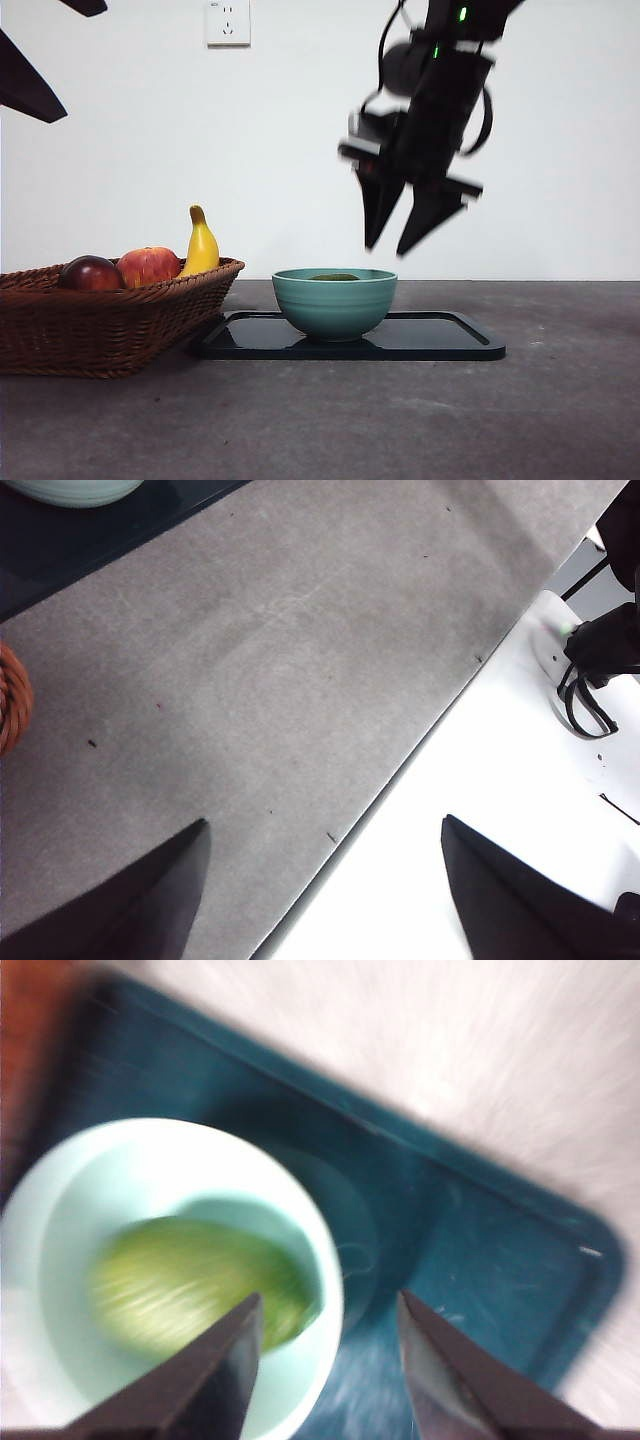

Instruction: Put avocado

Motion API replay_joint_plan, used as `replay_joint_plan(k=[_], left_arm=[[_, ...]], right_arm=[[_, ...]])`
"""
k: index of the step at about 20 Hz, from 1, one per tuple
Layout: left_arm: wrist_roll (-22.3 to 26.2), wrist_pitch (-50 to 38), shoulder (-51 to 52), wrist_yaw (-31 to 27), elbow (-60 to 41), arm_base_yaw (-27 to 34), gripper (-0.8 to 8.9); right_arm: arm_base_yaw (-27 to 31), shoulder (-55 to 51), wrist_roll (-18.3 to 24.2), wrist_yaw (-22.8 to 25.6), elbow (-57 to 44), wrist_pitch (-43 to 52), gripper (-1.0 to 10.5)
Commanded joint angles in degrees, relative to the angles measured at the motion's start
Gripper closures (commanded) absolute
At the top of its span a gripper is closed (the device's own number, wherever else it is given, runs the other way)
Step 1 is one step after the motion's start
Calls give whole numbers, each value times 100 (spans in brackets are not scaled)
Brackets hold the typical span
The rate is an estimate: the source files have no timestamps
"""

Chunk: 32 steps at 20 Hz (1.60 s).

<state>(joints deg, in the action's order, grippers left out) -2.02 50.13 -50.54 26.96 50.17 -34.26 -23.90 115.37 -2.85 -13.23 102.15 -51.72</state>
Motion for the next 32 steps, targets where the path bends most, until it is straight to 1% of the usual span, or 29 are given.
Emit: replay_joint_plan(k=[1, 6, 8, 10, 13, 17, 18, 20, 23, 25, 32], left_arm=[[96, -37, -33, 24, 39, -31, 441], [118, -42, -33, 24, 39, -31, 441], [120, -42, -33, 24, 39, -31, 441], [133, -42, -33, 24, 39, -31, 441], [136, -44, -33, 24, 39, -31, 441], [136, -44, -33, 24, 39, -31, 441], [136, -44, -33, 24, 39, -31, 441], [136, -42, -33, 24, 39, -31, 441], [136, -44, -33, 24, 39, -31, 441], [133, -42, -33, 24, 39, -31, 441], [133, -42, -33, 24, 39, -31, 444]], right_arm=[[-63, -581, -13, -26, 216, -122, 729], [-286, -2356, -4, 46, 195, -774, 729], [-398, -2874, -4, 289, 68, -1027, 729], [-531, -3403, -4, 352, -254, -1082, 728], [-763, -4321, -7, 424, -1123, -911, 729], [-1156, -5604, -28, 407, -2774, -531, 729], [-1266, -5888, -109, 382, -3180, -415, 729], [-1480, -6426, -203, 184, -3952, -120, 729], [-1714, -6959, -356, -28, -4745, 269, 729], [-1803, -7165, -426, -26, -5101, 422, 729], [-1814, -7206, -422, -70, -5167, 612, 729]])
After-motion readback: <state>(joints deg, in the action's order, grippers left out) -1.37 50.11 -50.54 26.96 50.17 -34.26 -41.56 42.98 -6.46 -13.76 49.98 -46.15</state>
